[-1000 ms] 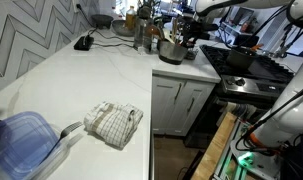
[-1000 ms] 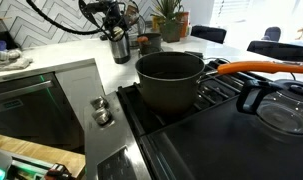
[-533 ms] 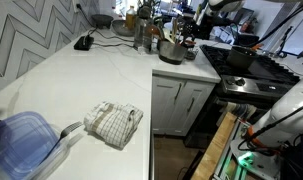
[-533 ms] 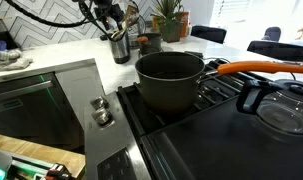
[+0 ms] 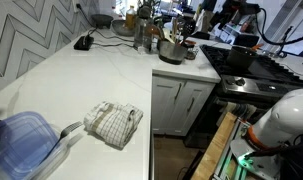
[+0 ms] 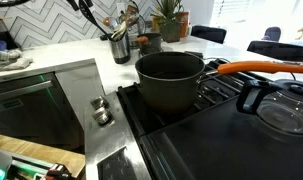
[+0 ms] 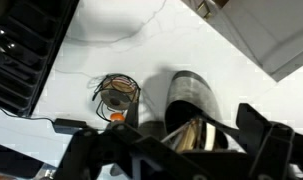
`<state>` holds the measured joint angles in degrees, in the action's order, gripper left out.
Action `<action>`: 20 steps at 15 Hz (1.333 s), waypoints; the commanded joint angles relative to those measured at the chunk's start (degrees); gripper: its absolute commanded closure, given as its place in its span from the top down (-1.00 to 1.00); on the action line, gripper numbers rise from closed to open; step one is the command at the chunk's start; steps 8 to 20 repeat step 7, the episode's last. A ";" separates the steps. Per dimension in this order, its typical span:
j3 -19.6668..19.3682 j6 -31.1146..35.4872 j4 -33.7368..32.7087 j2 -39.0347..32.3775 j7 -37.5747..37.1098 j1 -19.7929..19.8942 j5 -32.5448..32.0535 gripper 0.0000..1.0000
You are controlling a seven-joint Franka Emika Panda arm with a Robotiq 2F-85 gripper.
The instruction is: Place the utensil holder next to the stove
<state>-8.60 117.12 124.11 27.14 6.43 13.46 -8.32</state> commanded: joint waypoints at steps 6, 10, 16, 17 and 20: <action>1.53 -4.67 1.22 6.70 -1.07 -4.48 1.85 1.00; 1.25 -4.58 1.23 6.21 -1.00 -4.36 1.84 1.00; 1.25 -4.58 1.23 6.21 -1.00 -4.36 1.84 1.00; 1.25 -4.58 1.23 6.21 -1.00 -4.36 1.84 1.00; 1.25 -4.58 1.23 6.21 -1.00 -4.36 1.84 1.00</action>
